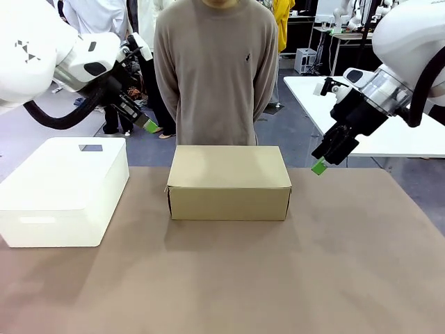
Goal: Pack the shoes into the box.
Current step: Press down on the lid of the Shoes Box.
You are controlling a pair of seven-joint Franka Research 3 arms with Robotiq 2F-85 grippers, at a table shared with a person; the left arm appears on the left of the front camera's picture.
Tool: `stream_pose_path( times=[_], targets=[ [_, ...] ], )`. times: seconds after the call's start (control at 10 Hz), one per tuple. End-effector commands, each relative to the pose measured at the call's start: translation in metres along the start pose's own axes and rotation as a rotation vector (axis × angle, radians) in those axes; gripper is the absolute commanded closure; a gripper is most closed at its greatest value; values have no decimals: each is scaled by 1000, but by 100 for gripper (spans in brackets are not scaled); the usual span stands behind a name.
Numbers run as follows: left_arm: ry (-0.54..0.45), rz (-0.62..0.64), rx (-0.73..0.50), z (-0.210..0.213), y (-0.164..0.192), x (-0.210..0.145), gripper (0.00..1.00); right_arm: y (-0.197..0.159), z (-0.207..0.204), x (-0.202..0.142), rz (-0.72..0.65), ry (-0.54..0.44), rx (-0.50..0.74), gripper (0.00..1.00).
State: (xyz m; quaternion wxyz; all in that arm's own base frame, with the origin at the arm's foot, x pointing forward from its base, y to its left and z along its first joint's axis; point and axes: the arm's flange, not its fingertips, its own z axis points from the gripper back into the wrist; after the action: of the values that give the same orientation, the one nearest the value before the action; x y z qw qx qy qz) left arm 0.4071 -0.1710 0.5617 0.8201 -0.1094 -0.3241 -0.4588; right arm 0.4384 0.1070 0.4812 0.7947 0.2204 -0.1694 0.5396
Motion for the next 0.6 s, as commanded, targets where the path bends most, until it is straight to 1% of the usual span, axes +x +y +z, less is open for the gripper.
stream_pose_path(
  times=[0.0,0.2,0.3,0.5],
  targets=[
    [1,-1,-2,1,-1,-5,100,0,0,3,2,-6,-3,0],
    [0,0,0,0,0,0,100,0,0,0,-1,0,0,0],
    [-16,77,-20,-5,3,6,100,4,8,6,-66,-6,-64,0],
    [-28,150,-36,-20,8,20,100,20,26,15,-152,0,-179,0]
  ],
)
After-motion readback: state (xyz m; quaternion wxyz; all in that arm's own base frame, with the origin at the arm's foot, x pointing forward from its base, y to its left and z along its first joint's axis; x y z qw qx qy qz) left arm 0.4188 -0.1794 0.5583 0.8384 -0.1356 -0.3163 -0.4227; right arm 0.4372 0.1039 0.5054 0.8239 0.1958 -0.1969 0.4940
